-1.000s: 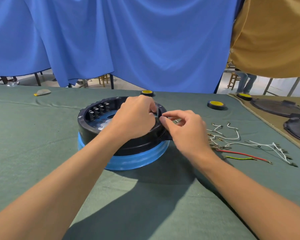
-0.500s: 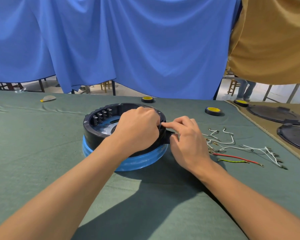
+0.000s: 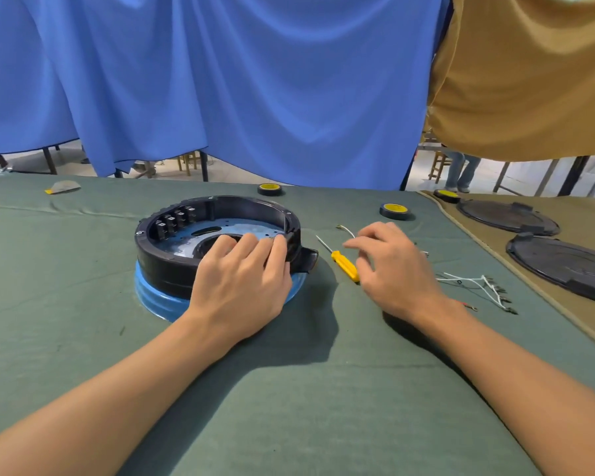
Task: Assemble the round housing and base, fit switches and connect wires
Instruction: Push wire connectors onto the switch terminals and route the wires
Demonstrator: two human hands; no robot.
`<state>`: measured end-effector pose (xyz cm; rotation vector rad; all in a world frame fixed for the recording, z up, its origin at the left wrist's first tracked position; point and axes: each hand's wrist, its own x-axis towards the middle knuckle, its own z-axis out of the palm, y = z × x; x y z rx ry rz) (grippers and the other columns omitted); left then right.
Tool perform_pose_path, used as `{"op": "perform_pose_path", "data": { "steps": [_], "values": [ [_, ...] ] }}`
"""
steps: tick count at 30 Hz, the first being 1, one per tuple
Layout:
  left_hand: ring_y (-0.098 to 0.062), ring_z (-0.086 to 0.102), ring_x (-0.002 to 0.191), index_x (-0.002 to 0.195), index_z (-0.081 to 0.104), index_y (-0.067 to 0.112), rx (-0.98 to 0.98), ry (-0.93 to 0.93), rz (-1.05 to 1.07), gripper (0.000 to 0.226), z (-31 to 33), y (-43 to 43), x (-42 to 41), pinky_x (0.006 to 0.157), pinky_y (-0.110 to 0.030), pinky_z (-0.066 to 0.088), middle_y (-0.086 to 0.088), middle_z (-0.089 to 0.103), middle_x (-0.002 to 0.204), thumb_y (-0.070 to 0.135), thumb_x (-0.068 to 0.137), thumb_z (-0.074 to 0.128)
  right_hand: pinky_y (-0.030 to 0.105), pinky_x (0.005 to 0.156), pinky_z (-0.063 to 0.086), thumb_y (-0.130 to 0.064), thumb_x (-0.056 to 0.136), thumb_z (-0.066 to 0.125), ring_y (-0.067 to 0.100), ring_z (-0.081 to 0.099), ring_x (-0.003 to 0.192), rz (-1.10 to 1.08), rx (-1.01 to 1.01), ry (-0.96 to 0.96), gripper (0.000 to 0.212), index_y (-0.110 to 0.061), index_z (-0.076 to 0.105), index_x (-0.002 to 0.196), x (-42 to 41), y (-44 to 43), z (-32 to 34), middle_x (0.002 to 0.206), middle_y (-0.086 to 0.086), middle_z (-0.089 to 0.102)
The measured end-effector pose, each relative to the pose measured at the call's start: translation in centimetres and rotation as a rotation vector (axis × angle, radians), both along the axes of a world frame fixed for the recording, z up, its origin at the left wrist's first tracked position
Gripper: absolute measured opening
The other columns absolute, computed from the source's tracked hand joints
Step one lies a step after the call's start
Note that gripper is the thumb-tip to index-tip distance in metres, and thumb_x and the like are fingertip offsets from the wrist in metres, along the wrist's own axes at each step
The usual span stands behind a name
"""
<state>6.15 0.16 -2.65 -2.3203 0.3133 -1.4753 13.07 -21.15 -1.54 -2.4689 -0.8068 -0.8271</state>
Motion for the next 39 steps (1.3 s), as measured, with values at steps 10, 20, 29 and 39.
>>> {"op": "perform_pose_path", "data": {
  "steps": [10, 20, 29, 39],
  "values": [
    [-0.027, 0.056, 0.058, 0.081, 0.067, 0.009, 0.008, 0.028, 0.029, 0.024, 0.0, 0.1, 0.0, 0.054, -0.036, 0.038, -0.003, 0.058, 0.061, 0.023, 0.093, 0.051, 0.044, 0.092, 0.049, -0.012, 0.087, 0.053, 0.03, 0.057, 0.109, -0.498, -0.427, 0.385, 0.03, -0.031, 0.07, 0.102, 0.8, -7.4, 3.7, 0.116, 0.005, 0.067],
    [-0.028, 0.057, 0.061, 0.089, 0.067, 0.008, 0.001, 0.052, 0.028, 0.026, -0.2, 0.3, -0.2, 0.056, -0.036, 0.038, -0.004, 0.058, 0.063, 0.025, 0.095, 0.048, 0.041, 0.081, 0.054, -0.017, 0.082, 0.067, 0.03, 0.062, 0.093, -0.518, -0.477, 0.463, 0.018, -0.034, 0.066, 0.075, 0.6, -7.8, 3.7, 0.102, 0.005, 0.069],
    [-0.027, 0.056, 0.06, 0.088, 0.066, 0.008, 0.004, 0.044, 0.019, 0.027, -0.3, 0.4, -0.2, 0.055, -0.036, 0.038, -0.004, 0.058, 0.064, 0.026, 0.096, 0.046, 0.044, 0.084, 0.054, -0.011, 0.089, 0.063, 0.03, 0.06, 0.096, -0.419, -0.388, 0.368, 0.021, -0.031, 0.065, 0.082, 0.5, -7.6, 4.1, 0.103, 0.007, 0.067],
    [-0.026, 0.055, 0.06, 0.089, 0.067, 0.008, -0.01, 0.029, 0.015, 0.025, -0.3, 0.3, -0.3, 0.057, -0.035, 0.035, -0.003, 0.058, 0.065, 0.025, 0.093, 0.05, 0.045, 0.08, 0.048, -0.011, 0.092, 0.054, 0.038, 0.057, 0.096, -0.278, -0.194, 0.028, 0.022, -0.02, 0.072, 0.102, -0.9, -4.5, 4.8, 0.105, 0.008, 0.059]
  ]
}}
